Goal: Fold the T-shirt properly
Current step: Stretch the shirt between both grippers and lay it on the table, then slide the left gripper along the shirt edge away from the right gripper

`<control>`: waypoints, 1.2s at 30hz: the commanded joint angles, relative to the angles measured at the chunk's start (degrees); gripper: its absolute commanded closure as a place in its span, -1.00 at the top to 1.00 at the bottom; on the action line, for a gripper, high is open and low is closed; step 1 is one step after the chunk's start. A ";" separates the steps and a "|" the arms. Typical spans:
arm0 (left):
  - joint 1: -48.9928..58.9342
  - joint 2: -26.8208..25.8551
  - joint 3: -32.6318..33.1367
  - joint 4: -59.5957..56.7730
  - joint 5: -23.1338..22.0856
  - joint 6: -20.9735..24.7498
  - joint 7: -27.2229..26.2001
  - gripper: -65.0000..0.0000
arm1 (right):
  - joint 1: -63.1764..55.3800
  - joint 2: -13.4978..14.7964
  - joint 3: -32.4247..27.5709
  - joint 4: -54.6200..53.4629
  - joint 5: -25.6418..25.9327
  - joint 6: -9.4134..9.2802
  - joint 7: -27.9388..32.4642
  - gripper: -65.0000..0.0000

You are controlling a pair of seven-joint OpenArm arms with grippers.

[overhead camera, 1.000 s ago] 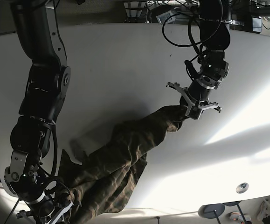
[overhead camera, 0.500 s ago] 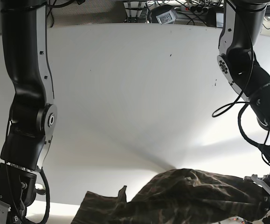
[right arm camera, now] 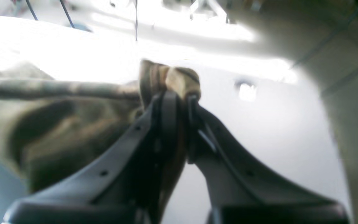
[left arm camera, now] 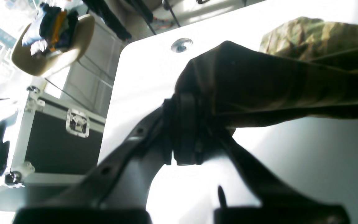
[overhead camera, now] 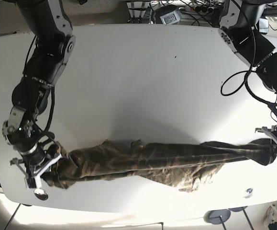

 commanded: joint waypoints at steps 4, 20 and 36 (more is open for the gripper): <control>9.66 3.60 -6.56 5.15 -0.22 0.38 -1.40 -1.00 | -16.35 0.25 4.24 6.26 8.19 -0.63 1.46 -0.93; 29.00 6.67 -14.03 10.86 -0.22 0.38 -1.40 -0.91 | -39.03 0.16 8.19 8.19 16.10 -0.63 1.54 -0.93; 12.04 1.75 -0.49 -3.65 -9.19 1.04 -1.40 0.32 | -38.77 0.16 8.02 8.28 16.10 -0.54 1.81 -0.93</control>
